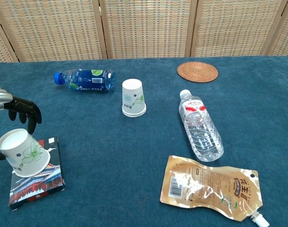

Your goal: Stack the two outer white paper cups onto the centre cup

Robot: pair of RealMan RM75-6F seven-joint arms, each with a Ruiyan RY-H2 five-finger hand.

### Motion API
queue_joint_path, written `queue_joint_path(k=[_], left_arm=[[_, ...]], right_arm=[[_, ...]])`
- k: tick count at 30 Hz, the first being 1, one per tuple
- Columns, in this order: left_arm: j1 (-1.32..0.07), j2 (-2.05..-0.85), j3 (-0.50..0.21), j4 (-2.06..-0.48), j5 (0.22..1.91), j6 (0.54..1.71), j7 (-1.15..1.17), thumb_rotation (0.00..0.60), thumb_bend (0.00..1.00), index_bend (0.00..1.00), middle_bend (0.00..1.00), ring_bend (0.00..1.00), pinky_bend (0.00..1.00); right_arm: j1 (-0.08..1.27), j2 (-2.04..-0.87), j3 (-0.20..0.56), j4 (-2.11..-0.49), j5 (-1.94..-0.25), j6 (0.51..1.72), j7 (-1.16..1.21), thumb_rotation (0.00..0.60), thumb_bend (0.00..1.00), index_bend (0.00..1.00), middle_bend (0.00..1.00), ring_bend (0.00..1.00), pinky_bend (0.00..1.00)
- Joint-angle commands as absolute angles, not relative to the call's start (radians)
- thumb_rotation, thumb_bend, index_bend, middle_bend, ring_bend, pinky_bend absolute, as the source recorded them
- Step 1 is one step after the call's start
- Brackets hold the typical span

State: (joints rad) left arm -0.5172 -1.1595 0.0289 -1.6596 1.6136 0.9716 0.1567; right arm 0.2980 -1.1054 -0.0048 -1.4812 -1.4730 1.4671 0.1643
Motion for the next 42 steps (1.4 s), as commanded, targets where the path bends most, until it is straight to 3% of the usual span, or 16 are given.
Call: queue_joint_path(k=[1,14,21,24,27,30,37,42], left_arm=[[-0.528,-1.158,0.037,-1.658,1.627,0.965,0.119,0.6,0.21,0.5,0.36,0.4,0.38],[-0.54,-1.146,0.043,-1.656,1.627,0.978,0.045,0.6,0.35,0.55,0.4,0.44,0.44],[-0.584,-1.108,-0.036,-1.687,1.578,0.991,0.052,0.6,0.33,0.55,0.4,0.44,0.44],[-0.64,-1.087,-0.11,-1.713,1.475,0.929,0.086,0.6,0.33,0.55,0.4,0.44,0.44],[-0.766,-1.086,-0.234,-1.712,1.29,0.802,0.132,0.6,0.33,0.55,0.4,0.44,0.44],[-0.847,-1.111,-0.28,-1.695,1.184,0.753,0.21,0.6,0.33,0.55,0.4,0.44,0.44],[-1.015,-1.194,-0.316,-1.621,0.973,0.661,0.318,0.6,0.32,0.55,0.4,0.44,0.44],[-1.173,-1.274,-0.278,-1.522,0.762,0.62,0.451,0.6,0.32,0.55,0.4,0.44,0.44]], right_arm=[[0.295,-1.105,0.0,-1.482,-1.475,1.464,0.166,0.6,0.0,0.03,0.0,0.0,0.0],[0.279,-1.103,0.024,-1.486,-1.488,1.451,0.171,0.6,0.0,0.03,0.0,0.0,0.0],[0.275,-1.101,0.035,-1.488,-1.496,1.439,0.176,0.6,0.0,0.03,0.0,0.0,0.0],[0.274,-1.102,0.04,-1.49,-1.5,1.434,0.175,0.6,0.0,0.03,0.0,0.0,0.0],[0.276,-1.103,0.044,-1.487,-1.496,1.419,0.175,0.6,0.0,0.03,0.0,0.0,0.0],[0.277,-1.106,0.049,-1.484,-1.494,1.408,0.172,0.6,0.0,0.03,0.0,0.0,0.0],[0.276,-1.112,0.059,-1.478,-1.49,1.394,0.162,0.6,0.0,0.03,0.0,0.0,0.0],[0.273,-1.112,0.07,-1.474,-1.48,1.387,0.164,0.6,0.0,0.03,0.0,0.0,0.0]])
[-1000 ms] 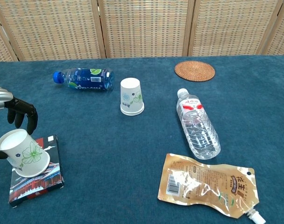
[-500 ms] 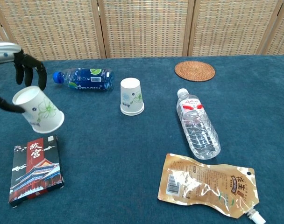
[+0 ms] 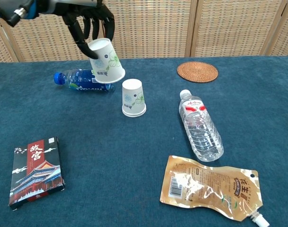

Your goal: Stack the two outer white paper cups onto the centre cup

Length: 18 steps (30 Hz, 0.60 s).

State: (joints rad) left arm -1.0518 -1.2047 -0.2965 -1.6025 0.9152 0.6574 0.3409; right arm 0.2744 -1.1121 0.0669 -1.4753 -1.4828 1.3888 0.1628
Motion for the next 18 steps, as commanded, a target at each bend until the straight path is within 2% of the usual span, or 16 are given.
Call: queue_joint_path(k=[1,7,18], left_arm=[[-1.195,-1.286,-0.265,-1.507,0.732,0.629,0.479,0.6,0.32,0.55,0.4,0.44,0.44],[-1.291,-1.346,-0.217,-1.454,0.556,0.657,0.558,0.6,0.32,0.54,0.4,0.44,0.44],[-1.355,-1.402,-0.184,-1.389,0.448,0.678,0.568,0.6,0.32,0.54,0.4,0.44,0.44]], right_arm=[[0.273,-1.111,0.071,-1.473,-1.48,1.387,0.165,0.6,0.0,0.03,0.0,0.0,0.0],[0.268,-1.112,0.081,-1.461,-1.478,1.388,0.188,0.6,0.0,0.04,0.0,0.0,0.0],[0.259,-1.109,0.091,-1.453,-1.483,1.394,0.209,0.6,0.0,0.04,0.0,0.0,0.0]])
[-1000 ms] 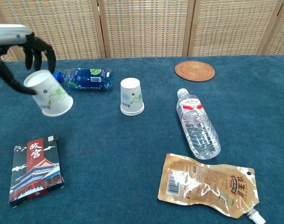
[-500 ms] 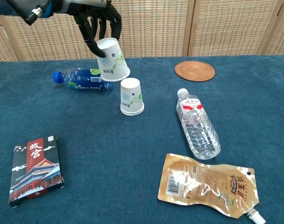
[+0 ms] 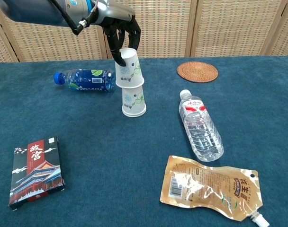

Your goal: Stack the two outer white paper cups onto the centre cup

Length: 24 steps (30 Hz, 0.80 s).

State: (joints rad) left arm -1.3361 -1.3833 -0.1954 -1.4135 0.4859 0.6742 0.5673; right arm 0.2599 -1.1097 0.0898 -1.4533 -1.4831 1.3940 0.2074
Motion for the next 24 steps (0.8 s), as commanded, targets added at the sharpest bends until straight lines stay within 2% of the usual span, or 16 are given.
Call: queue_joint_path(k=[1,3,5,7,10,11,13,15,19,24], left_arm=[[-1.361,-1.407,-0.179,-1.383,0.438,0.68,0.572,0.6,0.31,0.54,0.4,0.44,0.44],[-1.369,-1.412,-0.169,-1.379,0.418,0.671,0.574,0.6,0.26,0.53,0.4,0.44,0.43],[-1.373,-1.411,-0.166,-1.381,0.402,0.658,0.57,0.6,0.16,0.48,0.36,0.41,0.4],[-1.379,-1.405,-0.16,-1.385,0.384,0.638,0.566,0.6,0.03,0.33,0.23,0.27,0.34],[-1.382,-1.39,-0.158,-1.402,0.379,0.634,0.549,0.6,0.0,0.05,0.02,0.04,0.17],[-1.372,-1.38,-0.167,-1.417,0.398,0.639,0.529,0.6,0.0,0.01,0.0,0.02,0.13],[-1.362,-1.371,-0.173,-1.428,0.418,0.644,0.512,0.6,0.0,0.0,0.0,0.0,0.05],[-1.339,-1.353,-0.187,-1.451,0.463,0.671,0.481,0.6,0.0,0.0,0.0,0.0,0.01],[-1.243,-1.289,-0.215,-1.536,0.6,0.787,0.386,0.6,0.0,0.0,0.0,0.0,0.0],[-1.09,-1.196,-0.184,-1.672,0.765,0.963,0.309,0.6,0.0,0.0,0.0,0.0,0.0]], right_arm=[[0.258,-1.108,0.092,-1.453,-1.483,1.394,0.212,0.6,0.0,0.04,0.0,0.0,0.0],[0.256,-1.107,0.094,-1.452,-1.483,1.396,0.216,0.6,0.0,0.04,0.0,0.0,0.0],[0.255,-1.106,0.095,-1.452,-1.484,1.398,0.219,0.6,0.0,0.04,0.0,0.0,0.0],[0.253,-1.105,0.096,-1.452,-1.485,1.4,0.221,0.6,0.0,0.04,0.0,0.0,0.0],[0.251,-1.103,0.097,-1.451,-1.487,1.4,0.227,0.6,0.0,0.04,0.0,0.0,0.0],[0.25,-1.102,0.097,-1.451,-1.488,1.401,0.229,0.6,0.0,0.04,0.0,0.0,0.0],[0.249,-1.101,0.097,-1.451,-1.489,1.401,0.23,0.6,0.0,0.04,0.0,0.0,0.0],[0.247,-1.1,0.097,-1.452,-1.491,1.403,0.231,0.6,0.0,0.04,0.0,0.0,0.0],[0.245,-1.098,0.098,-1.454,-1.496,1.406,0.234,0.6,0.0,0.04,0.0,0.0,0.0],[0.243,-1.099,0.098,-1.456,-1.504,1.409,0.228,0.6,0.0,0.04,0.0,0.0,0.0]])
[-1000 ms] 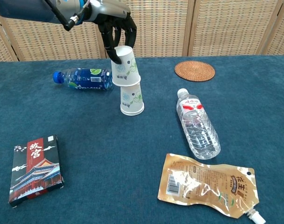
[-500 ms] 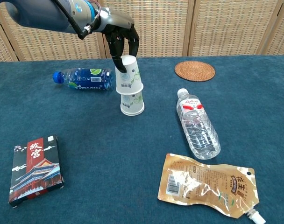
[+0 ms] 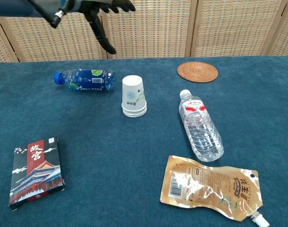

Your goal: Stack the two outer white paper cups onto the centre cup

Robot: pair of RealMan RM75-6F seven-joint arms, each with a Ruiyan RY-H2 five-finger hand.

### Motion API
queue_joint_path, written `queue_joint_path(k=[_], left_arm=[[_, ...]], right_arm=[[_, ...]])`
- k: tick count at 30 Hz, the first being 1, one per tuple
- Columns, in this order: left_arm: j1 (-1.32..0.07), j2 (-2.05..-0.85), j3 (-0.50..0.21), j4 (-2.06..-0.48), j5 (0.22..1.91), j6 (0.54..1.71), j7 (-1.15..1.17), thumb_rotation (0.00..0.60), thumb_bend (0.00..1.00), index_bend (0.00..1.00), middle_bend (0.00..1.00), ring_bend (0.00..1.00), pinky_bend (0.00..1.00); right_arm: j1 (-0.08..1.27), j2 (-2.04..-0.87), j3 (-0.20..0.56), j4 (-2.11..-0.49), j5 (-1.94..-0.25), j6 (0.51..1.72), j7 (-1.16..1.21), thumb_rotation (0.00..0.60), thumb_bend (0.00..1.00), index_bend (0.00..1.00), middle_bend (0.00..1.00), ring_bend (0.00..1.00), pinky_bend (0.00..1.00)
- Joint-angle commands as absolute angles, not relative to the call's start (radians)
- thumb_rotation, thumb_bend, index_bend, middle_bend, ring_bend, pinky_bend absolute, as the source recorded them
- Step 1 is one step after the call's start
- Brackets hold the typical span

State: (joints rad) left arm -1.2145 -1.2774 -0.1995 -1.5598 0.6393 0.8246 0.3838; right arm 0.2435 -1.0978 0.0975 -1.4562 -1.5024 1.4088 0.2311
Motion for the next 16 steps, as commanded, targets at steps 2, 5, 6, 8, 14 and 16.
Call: queue_joint_path(k=[2,5,6,8,14,16], left_arm=[[-1.003,-1.162,-0.146,-1.736,0.828,1.069,0.295,0.6,0.0,0.0,0.0,0.0,0.0],[-0.778,-1.117,-0.01,-1.867,0.94,1.339,0.289,0.6,0.0,0.0,0.0,0.0,0.0],[-0.742,-1.12,0.011,-1.873,0.982,1.381,0.28,0.6,0.0,0.0,0.0,0.0,0.0],[-0.647,-1.128,0.067,-1.875,1.057,1.466,0.25,0.6,0.0,0.0,0.0,0.0,0.0],[-0.479,-1.158,0.147,-1.831,1.185,1.582,0.177,0.6,0.0,0.0,0.0,0.0,0.0],[-0.441,-1.164,0.161,-1.817,1.213,1.596,0.137,0.6,0.0,0.0,0.0,0.0,0.0]], right_arm=[[0.243,-1.102,0.099,-1.455,-1.504,1.409,0.221,0.6,0.0,0.04,0.0,0.0,0.0],[0.244,-1.114,0.106,-1.45,-1.494,1.411,0.19,0.6,0.0,0.04,0.0,0.0,0.0],[0.243,-1.117,0.108,-1.45,-1.492,1.412,0.182,0.6,0.0,0.04,0.0,0.0,0.0],[0.243,-1.121,0.112,-1.451,-1.484,1.412,0.168,0.6,0.0,0.03,0.0,0.0,0.0],[0.238,-1.114,0.12,-1.478,-1.453,1.399,0.118,0.6,0.0,0.0,0.0,0.0,0.0],[0.236,-1.111,0.121,-1.488,-1.443,1.396,0.102,0.6,0.0,0.0,0.0,0.0,0.0]])
